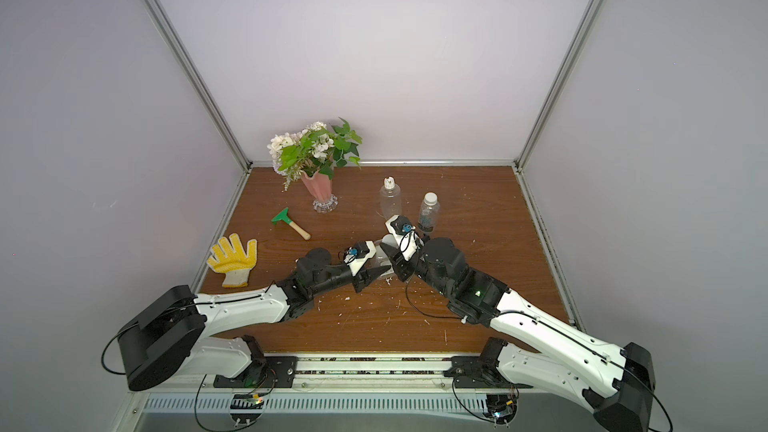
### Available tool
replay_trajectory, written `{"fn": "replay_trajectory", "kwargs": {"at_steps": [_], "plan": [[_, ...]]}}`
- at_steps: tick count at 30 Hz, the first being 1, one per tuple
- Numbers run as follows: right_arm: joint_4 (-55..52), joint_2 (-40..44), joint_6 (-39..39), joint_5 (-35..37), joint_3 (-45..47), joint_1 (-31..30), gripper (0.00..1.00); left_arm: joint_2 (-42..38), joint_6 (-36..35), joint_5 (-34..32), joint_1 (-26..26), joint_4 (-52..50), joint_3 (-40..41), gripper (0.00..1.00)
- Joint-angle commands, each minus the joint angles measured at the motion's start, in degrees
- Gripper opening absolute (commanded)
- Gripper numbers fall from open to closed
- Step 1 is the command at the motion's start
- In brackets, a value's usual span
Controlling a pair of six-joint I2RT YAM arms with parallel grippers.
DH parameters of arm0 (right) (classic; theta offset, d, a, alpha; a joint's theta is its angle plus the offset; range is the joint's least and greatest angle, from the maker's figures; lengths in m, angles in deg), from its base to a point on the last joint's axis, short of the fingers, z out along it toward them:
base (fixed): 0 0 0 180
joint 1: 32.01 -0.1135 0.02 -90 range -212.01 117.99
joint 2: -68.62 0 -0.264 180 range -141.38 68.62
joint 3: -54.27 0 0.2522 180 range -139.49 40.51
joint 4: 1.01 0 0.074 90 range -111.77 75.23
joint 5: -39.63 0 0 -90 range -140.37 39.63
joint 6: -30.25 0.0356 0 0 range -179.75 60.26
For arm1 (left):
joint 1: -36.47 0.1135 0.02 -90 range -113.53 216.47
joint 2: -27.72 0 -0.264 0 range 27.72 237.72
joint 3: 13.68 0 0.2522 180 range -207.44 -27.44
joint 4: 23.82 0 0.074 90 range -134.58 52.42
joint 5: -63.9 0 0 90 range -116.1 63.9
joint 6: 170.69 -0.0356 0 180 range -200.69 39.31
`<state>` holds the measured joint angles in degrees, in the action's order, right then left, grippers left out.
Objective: Screw on the bottle caps
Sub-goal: Screw the bottle cap onto the plastic bottle.
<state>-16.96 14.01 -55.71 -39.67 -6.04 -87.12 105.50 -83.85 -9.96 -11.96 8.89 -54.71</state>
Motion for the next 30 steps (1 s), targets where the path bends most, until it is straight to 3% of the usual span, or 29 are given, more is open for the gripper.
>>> {"fn": "replay_trajectory", "kwargs": {"at_steps": [1,7,13,18,23,26,30], "plan": [[-4.7,-2.1,4.2,1.5,-1.5,-1.2,0.35,-0.1,1.5,-4.8,-0.5,10.5,-2.3,0.44],[-6.2,0.7,2.4,2.6,-3.6,-1.1,0.75,2.0,3.1,-5.3,-0.6,11.0,-0.5,0.44],[-10.1,5.2,0.3,2.9,-4.2,-0.3,0.96,2.9,4.1,-5.4,-0.5,11.7,0.6,0.44],[-14.0,9.5,-4.9,-2.2,-3.6,3.3,0.99,1.0,4.5,-6.2,-0.3,11.6,2.3,0.43],[-15.2,11.7,-16.0,-24.3,-5.3,12.5,0.99,-2.5,4.9,-0.8,1.4,10.8,4.9,0.44],[-15.2,11.3,-22.5,-35.9,-7.3,14.9,0.99,-4.8,4.2,3.2,2.1,7.8,5.7,0.43],[-18.0,6.3,-28.8,-44.9,-12.5,15.6,0.99,-8.0,2.6,8.1,2.2,4.8,6.7,0.44]]}}
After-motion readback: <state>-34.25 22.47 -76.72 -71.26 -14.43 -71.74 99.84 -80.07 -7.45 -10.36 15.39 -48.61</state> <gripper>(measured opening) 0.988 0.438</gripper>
